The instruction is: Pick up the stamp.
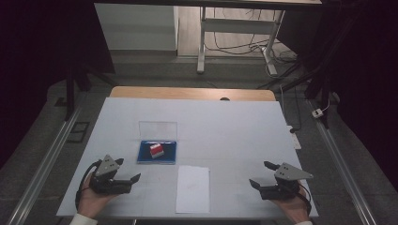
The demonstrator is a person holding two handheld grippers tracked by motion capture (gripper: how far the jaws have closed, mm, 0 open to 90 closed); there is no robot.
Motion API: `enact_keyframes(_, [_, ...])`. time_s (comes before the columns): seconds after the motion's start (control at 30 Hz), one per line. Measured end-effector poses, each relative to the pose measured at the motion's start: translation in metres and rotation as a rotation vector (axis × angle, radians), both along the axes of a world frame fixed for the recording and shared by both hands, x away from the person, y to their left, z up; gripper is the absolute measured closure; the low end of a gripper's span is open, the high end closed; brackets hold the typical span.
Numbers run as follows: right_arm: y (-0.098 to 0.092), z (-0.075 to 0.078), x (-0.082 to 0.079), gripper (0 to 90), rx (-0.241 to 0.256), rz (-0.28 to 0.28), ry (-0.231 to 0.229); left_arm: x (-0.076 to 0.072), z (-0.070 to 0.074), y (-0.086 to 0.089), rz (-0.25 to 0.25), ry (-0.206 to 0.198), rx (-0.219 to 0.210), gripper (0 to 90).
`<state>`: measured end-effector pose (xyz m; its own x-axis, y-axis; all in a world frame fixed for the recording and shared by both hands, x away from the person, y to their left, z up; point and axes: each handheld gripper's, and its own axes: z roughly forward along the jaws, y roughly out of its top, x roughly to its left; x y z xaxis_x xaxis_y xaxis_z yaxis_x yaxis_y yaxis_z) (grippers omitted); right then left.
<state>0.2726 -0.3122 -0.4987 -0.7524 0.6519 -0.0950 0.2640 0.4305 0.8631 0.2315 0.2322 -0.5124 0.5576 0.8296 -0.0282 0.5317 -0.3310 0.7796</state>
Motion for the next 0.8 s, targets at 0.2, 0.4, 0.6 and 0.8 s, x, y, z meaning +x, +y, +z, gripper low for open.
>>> enact_keyframes(0.2, [-0.0001,-0.0007,0.0004,14.8,-0.023,-0.019,-0.016,0.0009,-0.0005,0.0010,0.002,-0.002,-0.001,13.9])
enact_keyframes(0.4, [0.0008,-0.0014,0.0027,17.5,-0.022,-0.017,-0.001,-0.0007,-0.0010,-0.0002,0.004,-0.001,0.000,14.1])
enact_keyframes(0.6, [0.0018,0.0012,-0.0005,19.6,-0.027,-0.015,-0.010,-0.0042,-0.0016,-0.0025,-0.006,-0.001,0.005,14.3])
enact_keyframes(0.8, [0.0016,0.0012,-0.0023,20.9,-0.028,-0.022,0.001,-0.0069,0.0001,-0.0018,-0.011,-0.008,-0.004,14.8])
